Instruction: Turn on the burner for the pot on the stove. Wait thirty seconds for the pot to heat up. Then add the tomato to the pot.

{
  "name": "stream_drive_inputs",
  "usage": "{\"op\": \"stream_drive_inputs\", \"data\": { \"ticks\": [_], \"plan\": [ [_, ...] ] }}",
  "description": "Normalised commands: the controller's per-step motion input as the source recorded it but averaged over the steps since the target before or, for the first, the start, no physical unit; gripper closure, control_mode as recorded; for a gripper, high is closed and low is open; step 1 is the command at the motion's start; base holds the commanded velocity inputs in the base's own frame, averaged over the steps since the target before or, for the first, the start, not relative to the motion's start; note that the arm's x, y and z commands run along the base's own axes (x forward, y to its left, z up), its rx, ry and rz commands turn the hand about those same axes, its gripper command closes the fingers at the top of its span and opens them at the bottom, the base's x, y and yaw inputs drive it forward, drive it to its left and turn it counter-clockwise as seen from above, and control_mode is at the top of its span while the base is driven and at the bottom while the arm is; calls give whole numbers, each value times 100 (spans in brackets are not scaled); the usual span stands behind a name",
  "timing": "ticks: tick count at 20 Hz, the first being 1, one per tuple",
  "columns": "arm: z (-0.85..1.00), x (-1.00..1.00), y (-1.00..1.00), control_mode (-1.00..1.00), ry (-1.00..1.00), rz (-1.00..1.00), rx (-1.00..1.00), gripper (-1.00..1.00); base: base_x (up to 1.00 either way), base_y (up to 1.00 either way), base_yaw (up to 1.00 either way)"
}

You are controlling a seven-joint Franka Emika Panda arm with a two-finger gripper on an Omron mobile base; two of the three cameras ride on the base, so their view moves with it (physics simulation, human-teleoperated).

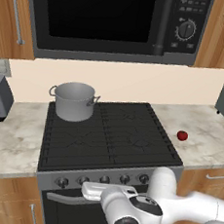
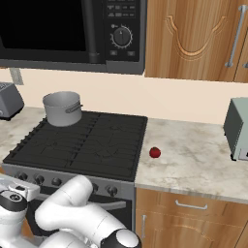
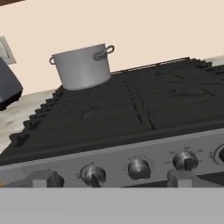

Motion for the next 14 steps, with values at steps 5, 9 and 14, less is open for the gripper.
{"op": "stream_drive_inputs", "data": {
  "ticks": [5,9,14],
  "plan": [
    [-18,9,0,-100,2,0,-11,-100,0,0,0],
    [-33,13,0,-100,4,2,-18,-100,0,0,0],
    [-20,13,0,-100,0,2,-12,-100,0,0,0]
  ]
}}
